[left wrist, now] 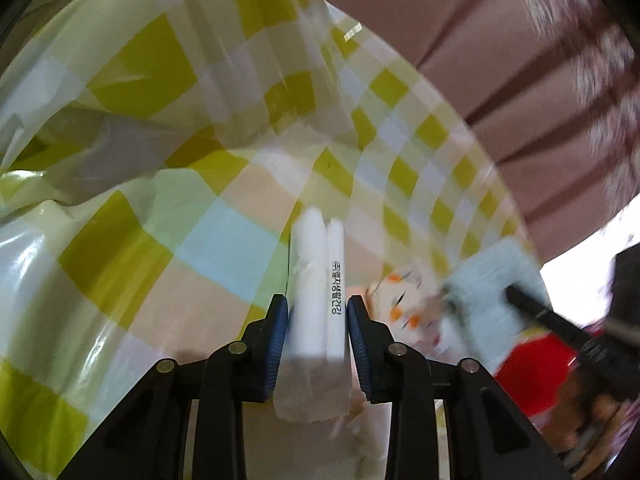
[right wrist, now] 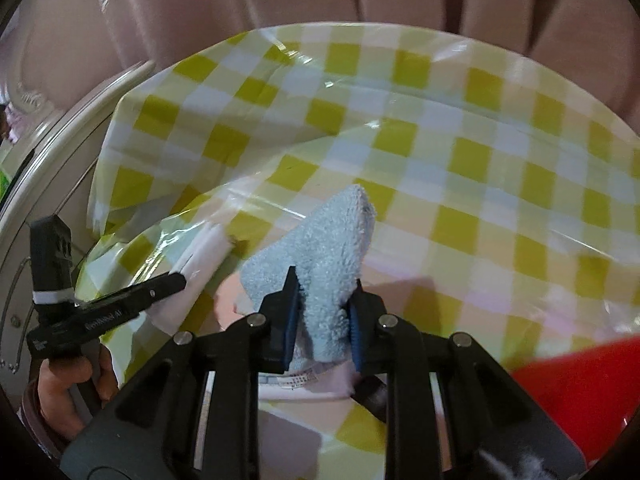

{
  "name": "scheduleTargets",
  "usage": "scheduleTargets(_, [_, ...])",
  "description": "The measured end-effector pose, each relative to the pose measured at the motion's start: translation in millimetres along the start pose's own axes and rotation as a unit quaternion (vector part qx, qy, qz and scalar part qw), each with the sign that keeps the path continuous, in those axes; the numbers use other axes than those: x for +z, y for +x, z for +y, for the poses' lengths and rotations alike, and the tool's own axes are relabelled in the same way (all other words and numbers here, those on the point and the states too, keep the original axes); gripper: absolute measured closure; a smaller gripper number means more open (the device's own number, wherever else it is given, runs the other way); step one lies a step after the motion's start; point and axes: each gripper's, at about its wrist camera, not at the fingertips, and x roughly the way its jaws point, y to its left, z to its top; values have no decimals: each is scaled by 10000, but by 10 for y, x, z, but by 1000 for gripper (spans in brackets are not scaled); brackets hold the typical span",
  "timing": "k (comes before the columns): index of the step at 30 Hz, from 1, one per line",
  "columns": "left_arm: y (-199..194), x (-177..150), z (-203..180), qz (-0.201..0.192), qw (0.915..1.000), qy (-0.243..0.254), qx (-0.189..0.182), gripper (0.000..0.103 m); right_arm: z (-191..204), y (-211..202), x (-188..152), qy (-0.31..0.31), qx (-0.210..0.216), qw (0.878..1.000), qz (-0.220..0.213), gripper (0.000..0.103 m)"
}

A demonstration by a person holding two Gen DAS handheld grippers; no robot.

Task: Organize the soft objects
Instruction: 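Carry the white packets and blue towel over the purple box and open both grippers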

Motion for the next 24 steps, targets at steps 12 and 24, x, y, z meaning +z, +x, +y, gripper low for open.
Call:
scheduleTargets(12, [162,-184,-348,277,9850,1453,891,68,-187,-681,-656,318,-543,9979,-171,78])
scheduleTargets(24, [-9,-255,-248,124,9879,1243,917,71,-382,-1401,-1535,969,-835,9917,-135,78])
